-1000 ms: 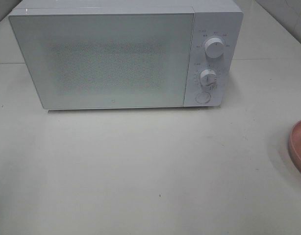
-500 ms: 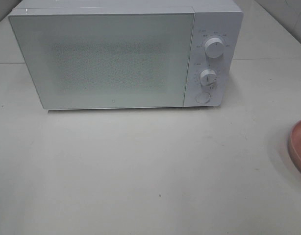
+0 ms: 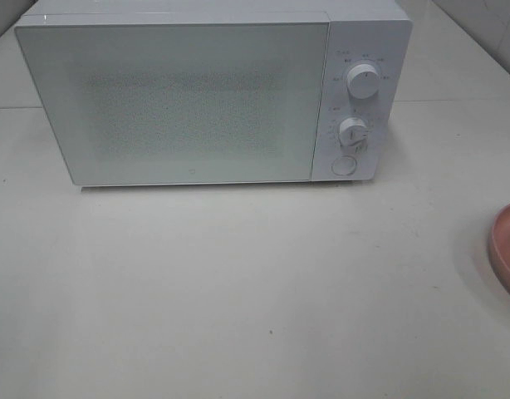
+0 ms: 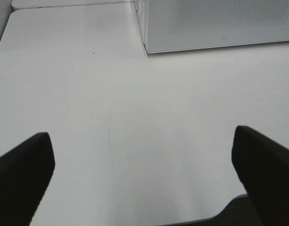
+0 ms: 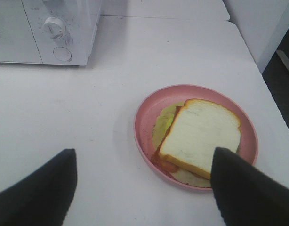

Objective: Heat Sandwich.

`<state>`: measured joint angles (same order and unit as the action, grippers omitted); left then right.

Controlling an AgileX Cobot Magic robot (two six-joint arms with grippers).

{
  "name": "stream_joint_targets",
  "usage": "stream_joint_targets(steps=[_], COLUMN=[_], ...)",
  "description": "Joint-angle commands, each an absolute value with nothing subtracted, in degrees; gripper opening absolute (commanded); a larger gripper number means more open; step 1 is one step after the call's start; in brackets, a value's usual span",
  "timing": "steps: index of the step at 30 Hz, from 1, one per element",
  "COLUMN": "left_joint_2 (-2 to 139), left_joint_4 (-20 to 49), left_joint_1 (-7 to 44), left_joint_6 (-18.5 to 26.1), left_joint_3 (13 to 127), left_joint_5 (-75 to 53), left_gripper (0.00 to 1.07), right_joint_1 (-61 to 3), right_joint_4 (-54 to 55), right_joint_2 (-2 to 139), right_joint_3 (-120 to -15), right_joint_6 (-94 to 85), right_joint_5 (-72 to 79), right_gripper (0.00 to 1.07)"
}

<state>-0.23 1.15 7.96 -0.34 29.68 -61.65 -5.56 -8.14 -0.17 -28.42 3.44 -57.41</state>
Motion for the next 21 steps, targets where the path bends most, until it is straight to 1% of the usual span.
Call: stream_joint_targets(steps=[1,21], left_joint_2=[-1.66,-1.20], left_joint_4=[0.86,0.86], left_joint_1=[7.91,7.91], left_joint_6=[-0.57,-0.57], left_joint_3=[29.62,29.62], left_joint_5=[-61.42,-61.42], left_gripper=[0.98,0.98], right_joint_1=[-5.16,-5.16], right_joint_4=[-8.37,-8.37], right_joint_2=[-1.83,-1.83], right_joint_3=[-28.25,-28.25], right_joint_6=[3.61,3.61], right_joint_5=[-57.01,-57.01], right_gripper=[0.75,0.75])
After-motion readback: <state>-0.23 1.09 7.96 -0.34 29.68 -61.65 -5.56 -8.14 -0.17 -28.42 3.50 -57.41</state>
